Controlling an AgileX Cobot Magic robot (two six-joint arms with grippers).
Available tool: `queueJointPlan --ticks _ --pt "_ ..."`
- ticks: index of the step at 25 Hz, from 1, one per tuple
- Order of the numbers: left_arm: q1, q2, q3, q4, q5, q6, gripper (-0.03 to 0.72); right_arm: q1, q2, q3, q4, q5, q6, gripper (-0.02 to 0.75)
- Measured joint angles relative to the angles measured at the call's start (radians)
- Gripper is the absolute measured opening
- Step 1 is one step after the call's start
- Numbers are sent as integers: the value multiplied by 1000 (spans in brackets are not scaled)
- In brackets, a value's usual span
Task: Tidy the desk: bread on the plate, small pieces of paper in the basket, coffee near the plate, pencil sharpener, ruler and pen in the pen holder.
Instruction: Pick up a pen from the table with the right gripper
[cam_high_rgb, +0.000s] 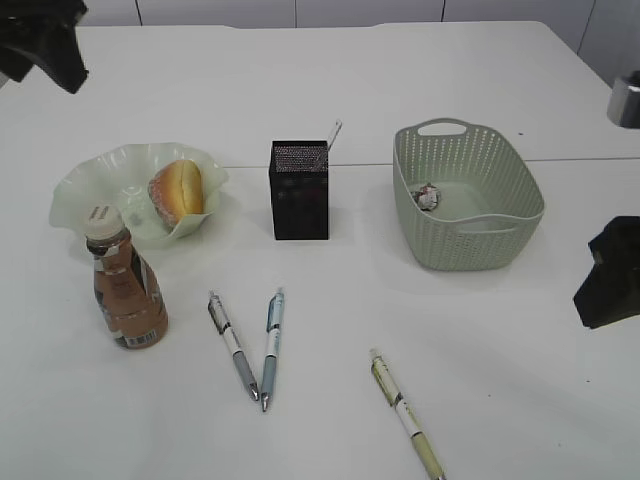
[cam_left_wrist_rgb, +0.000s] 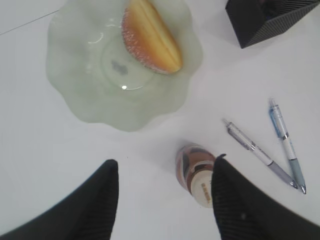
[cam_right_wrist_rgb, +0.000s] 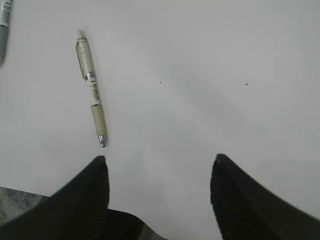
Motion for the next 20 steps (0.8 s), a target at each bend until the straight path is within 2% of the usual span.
queueJointPlan --ticks 4,13,20 --pt "44 -80 99 4 0 -12 433 44 2 -49 8 9 7 472" --pt "93 -288 452 4 -4 -56 433 234 144 -145 -82 28 144 472" --pt "93 -431 682 -2 -28 -109 433 253 351 -243 -106 26 155 472"
